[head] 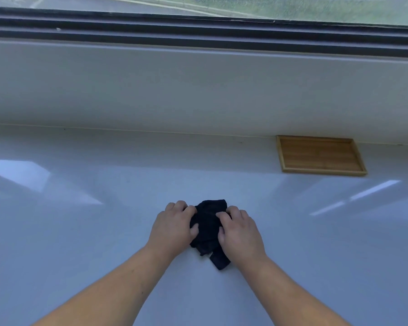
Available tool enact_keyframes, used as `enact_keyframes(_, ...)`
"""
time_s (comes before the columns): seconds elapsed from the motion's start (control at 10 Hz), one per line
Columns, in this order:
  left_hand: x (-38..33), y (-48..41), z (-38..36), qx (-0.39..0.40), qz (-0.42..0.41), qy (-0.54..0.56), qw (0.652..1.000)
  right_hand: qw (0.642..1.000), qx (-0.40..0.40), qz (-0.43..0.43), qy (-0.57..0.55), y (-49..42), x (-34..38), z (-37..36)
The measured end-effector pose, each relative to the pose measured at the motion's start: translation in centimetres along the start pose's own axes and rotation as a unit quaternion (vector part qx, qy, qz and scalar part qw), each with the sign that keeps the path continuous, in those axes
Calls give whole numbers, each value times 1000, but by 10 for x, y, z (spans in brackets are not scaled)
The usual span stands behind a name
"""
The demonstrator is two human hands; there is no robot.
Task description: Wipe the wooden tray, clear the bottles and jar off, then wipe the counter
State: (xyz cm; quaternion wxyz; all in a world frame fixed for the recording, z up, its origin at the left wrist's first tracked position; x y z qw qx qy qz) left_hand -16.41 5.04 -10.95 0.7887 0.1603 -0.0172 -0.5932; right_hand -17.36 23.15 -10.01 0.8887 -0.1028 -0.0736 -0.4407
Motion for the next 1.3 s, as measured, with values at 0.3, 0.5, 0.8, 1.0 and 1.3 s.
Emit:
enact_keyframes(0.3, -6, 2, 16, -27, -2, 2, 1000, 999, 16, -29, -31, -10, 0, 21)
enact_keyframes(0.5, -15, 3, 56, -54, -1, 42, 998, 996, 62, -26, -54, -28, -4, 52)
enact_keyframes(0.8, -33, 1, 133, -127, -15, 27, 991, 1000, -1, -2, -10, -56, -8, 128)
enact_keyframes(1.0, -46, 1, 199, -175, -24, 35, 984, 999, -40, 16, 18, -79, -5, 189)
enact_keyframes(1.3, -66, 16, 304, -251, -38, 48, 966, 991, -111, 43, 59, -107, 12, 292)
Point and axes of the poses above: each hand's wrist, its own y-axis away from the middle knuckle, its own z-axis out of the back of the hand, x = y × z, the point moved 5 cm from there along -y, towards the middle knuckle, and after that the axes turned 15 degrees about z, right-handed, at the moved point
